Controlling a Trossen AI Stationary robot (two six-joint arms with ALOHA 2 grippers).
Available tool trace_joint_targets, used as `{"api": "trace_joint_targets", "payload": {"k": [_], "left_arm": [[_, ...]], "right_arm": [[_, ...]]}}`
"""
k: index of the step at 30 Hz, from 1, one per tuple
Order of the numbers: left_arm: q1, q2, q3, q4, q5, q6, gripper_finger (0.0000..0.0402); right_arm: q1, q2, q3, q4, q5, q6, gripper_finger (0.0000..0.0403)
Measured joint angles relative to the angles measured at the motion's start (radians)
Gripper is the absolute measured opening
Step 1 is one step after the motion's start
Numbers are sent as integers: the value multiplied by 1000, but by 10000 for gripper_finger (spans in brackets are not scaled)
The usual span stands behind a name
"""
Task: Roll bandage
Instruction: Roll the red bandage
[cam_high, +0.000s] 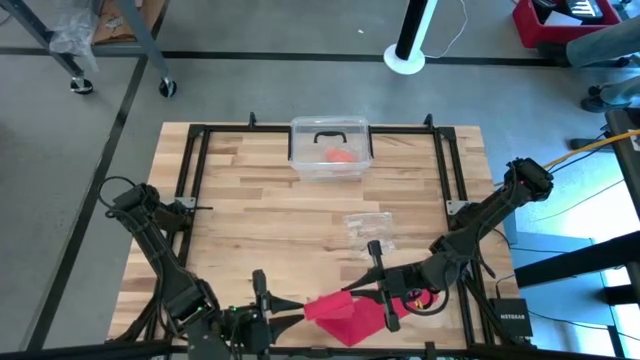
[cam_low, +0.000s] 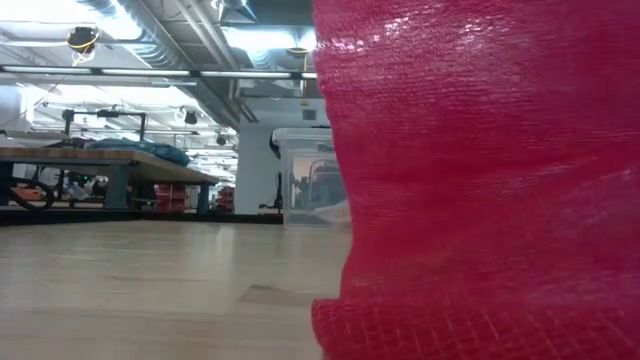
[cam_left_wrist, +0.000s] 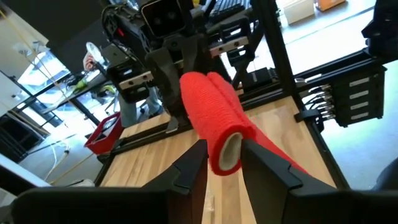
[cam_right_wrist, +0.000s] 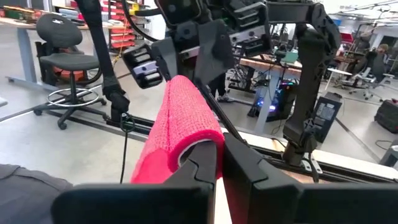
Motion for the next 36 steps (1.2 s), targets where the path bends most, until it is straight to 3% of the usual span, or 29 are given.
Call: {"api": "trace_joint_targets", "payload": {"k": [9, 30, 36], "left_arm": [[14, 0, 0, -11, 4, -5, 88], [47, 5, 0, -68, 6, -100, 87], [47, 6, 0, -78, 2, -102, 33]], "right_arm": [[-12, 9, 0, 19, -64, 41, 17], [-25, 36, 0, 20, -7, 42, 17], [-25, 36, 0, 24, -10, 61, 17]]}}
